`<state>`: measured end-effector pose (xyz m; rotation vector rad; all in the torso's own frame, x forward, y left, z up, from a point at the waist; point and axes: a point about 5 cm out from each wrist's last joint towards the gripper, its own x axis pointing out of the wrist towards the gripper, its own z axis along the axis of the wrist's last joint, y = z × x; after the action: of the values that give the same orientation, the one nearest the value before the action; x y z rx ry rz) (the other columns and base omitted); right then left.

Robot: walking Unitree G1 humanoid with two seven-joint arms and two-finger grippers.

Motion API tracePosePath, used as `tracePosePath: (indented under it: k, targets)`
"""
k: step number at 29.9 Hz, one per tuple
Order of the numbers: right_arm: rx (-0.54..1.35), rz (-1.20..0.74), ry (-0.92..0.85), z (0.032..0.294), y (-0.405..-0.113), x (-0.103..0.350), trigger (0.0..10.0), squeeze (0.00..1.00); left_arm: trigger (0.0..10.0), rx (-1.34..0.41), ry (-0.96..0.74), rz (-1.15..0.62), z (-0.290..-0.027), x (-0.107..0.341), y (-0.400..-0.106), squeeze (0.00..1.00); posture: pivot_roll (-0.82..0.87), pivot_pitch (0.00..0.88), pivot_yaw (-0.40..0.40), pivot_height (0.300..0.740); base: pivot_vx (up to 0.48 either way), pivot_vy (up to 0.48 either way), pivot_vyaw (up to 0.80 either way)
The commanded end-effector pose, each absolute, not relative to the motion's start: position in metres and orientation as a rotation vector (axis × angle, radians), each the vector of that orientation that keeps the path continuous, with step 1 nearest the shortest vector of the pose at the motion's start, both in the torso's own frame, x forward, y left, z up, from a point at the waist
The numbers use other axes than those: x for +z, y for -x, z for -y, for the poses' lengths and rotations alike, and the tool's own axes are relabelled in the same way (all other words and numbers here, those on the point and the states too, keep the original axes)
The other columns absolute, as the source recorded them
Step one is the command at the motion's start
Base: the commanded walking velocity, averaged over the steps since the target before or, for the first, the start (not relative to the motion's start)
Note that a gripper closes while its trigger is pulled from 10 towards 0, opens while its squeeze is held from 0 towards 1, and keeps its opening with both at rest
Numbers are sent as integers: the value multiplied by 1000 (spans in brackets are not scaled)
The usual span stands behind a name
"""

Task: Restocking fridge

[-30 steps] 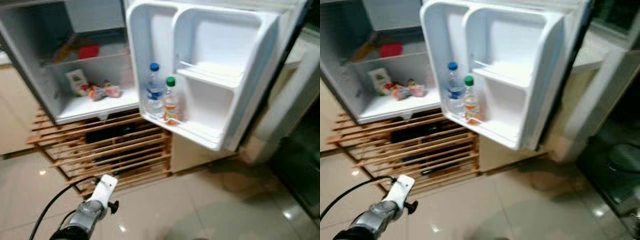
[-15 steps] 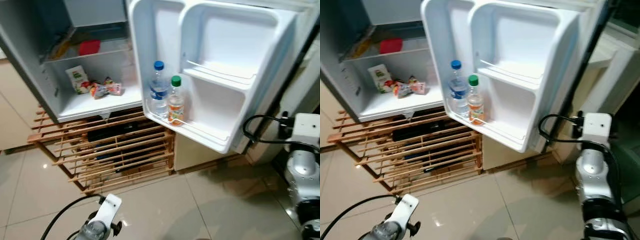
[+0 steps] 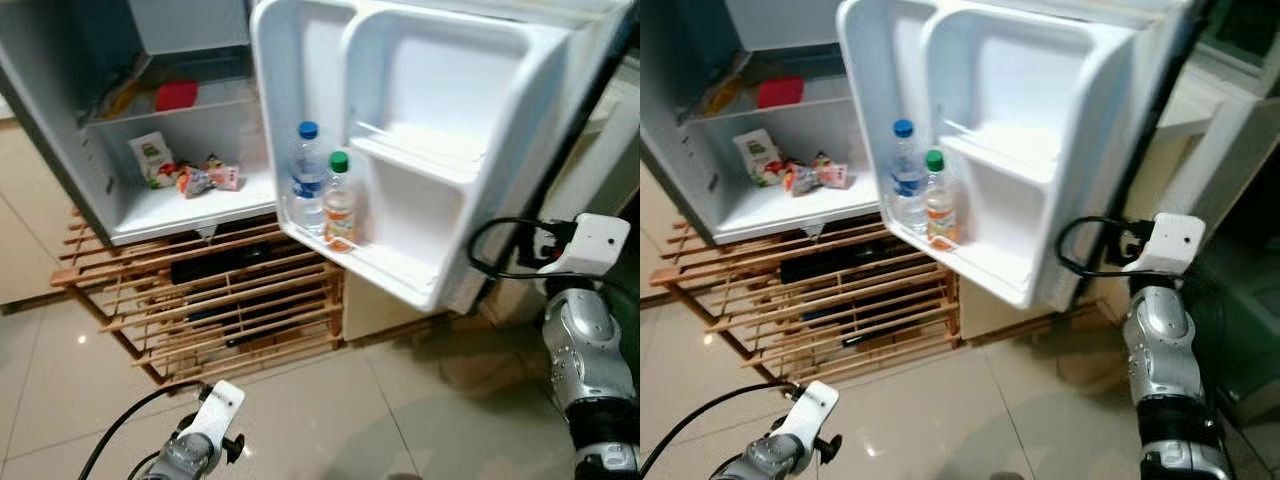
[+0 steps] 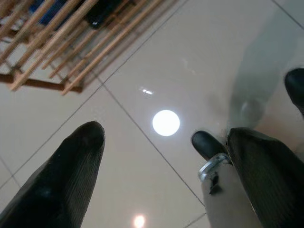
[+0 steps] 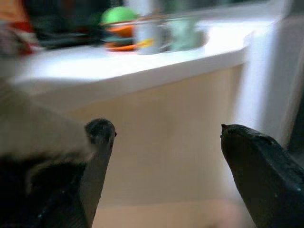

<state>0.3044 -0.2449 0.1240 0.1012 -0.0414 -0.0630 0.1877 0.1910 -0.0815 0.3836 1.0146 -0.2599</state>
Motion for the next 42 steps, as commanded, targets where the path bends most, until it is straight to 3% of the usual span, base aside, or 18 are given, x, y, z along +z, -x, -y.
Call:
tracePosePath:
  k: [1, 7, 11, 14, 23, 25, 26, 28, 30, 31, 36, 38, 40, 41, 42]
  targets:
    - [137, 66, -144, 210, -310, 139, 10000, 0, 10000, -262, -384, -1050, -194, -84, -182, 0, -182, 0, 57, 740, 0, 0, 0]
    - [738, -112, -285, 152, -260, 152, 10000, 0, 10000, -234, -298, -1184, -203, -93, -159, 0, -196, 0, 61, 740, 0, 0, 0]
    - [890, -186, -305, 147, -239, 152, 10000, 0, 10000, -216, -259, -1207, -204, -95, -155, 0, -196, 0, 60, 740, 0, 0, 0]
    - [898, -248, -353, 154, -233, 144, 10000, 0, 10000, -203, -237, -1221, -204, -96, -152, 0, -194, 0, 59, 740, 0, 0, 0]
    - [433, -251, -289, 183, -266, 116, 10000, 0, 10000, -270, -361, -1028, -198, -82, -183, 0, -169, 0, 54, 740, 0, 0, 0]
    - [242, -233, -131, 195, -272, 100, 10000, 0, 10000, -320, -393, -840, -186, -66, -212, 0, -154, 0, 49, 740, 0, 0, 0]
    - [242, -233, -131, 195, -272, 100, 10000, 0, 10000, -320, -393, -840, -186, -66, -212, 0, -154, 0, 49, 740, 0, 0, 0]
    - [92, -195, -47, 203, -271, 92, 10000, 0, 10000, -343, -351, -639, -169, -44, -241, 0, -141, 0, 40, 740, 0, 0, 0]
    - [59, -179, -14, 205, -271, 91, 10000, 0, 10000, -345, -329, -593, -164, -39, -247, 0, -140, 0, 39, 740, 0, 0, 0]
    - [-12, -144, -2, 208, -269, 89, 10000, 0, 10000, -356, -199, -412, -150, -13, -270, 0, -132, 0, 34, 740, 0, 0, 0]
    - [-74, -116, 15, 209, -266, 86, 10000, 0, 10000, -378, -74, -188, -136, 29, -296, 0, -119, 0, 29, 740, 0, 0, 0]
    - [-123, -40, 74, 205, -265, 88, 10000, 0, 10000, -379, -13, 21, -127, 79, -313, 0, -113, 0, 34, 740, 0, 0, 0]
    - [-136, -7, 91, 202, -265, 91, 10000, 0, 10000, -372, -2, 88, -125, 96, -317, 0, -113, 0, 34, 740, 0, 0, 0]
    - [-168, 59, 95, 199, -269, 100, 10000, 0, 10000, -283, 7, 205, -139, 123, -318, 0, -113, 0, 33, 740, 0, 0, 0]
    - [-168, 59, 95, 199, -269, 100, 10000, 0, 10000, -283, 7, 205, -139, 123, -318, 0, -113, 0, 33, 740, 0, 0, 0]
